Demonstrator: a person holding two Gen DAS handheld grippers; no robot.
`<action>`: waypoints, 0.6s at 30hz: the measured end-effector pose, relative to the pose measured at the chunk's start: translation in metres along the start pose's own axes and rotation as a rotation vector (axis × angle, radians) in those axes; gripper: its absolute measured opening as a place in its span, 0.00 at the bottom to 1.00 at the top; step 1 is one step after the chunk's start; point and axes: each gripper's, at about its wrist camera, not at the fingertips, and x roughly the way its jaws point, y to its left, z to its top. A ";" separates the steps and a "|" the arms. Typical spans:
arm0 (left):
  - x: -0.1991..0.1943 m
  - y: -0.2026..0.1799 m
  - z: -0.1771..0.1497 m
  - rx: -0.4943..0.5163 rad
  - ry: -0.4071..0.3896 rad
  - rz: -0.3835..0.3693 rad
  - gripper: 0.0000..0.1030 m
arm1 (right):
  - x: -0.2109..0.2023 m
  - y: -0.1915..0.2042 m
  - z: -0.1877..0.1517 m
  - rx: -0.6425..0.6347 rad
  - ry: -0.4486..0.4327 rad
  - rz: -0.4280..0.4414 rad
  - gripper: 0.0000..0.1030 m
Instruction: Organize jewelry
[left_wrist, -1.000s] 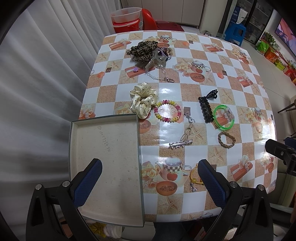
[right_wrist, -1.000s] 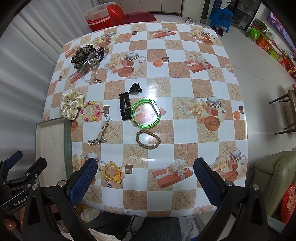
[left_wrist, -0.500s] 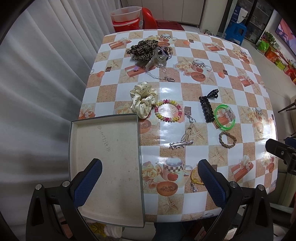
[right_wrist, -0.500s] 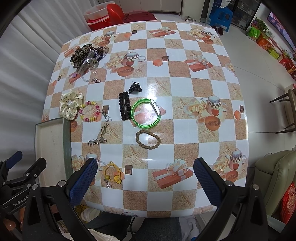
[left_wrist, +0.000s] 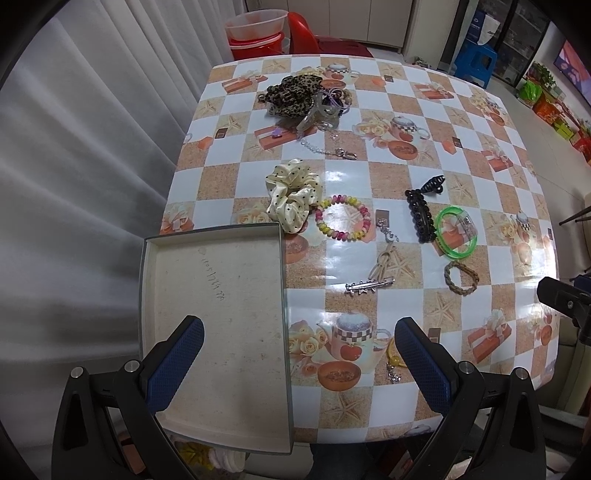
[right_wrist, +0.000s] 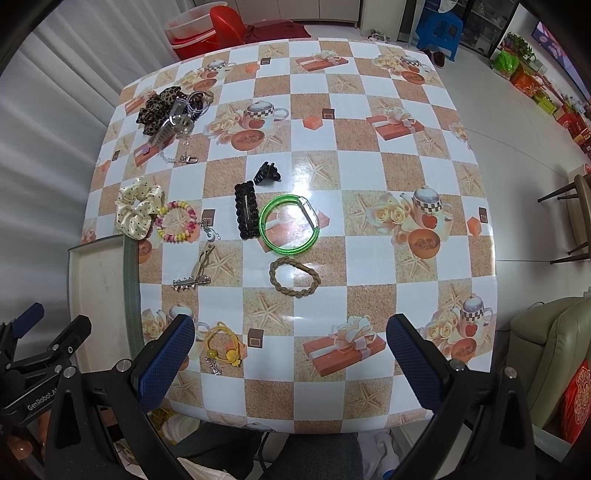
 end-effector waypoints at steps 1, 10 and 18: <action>0.001 0.002 0.000 -0.003 0.001 0.000 1.00 | 0.000 0.000 0.000 0.000 0.000 0.001 1.00; 0.021 0.011 0.012 -0.018 0.012 -0.023 1.00 | 0.015 -0.001 0.004 -0.003 0.018 -0.016 1.00; 0.048 0.029 0.043 -0.053 -0.008 -0.021 1.00 | 0.040 -0.004 0.016 0.008 0.049 -0.036 1.00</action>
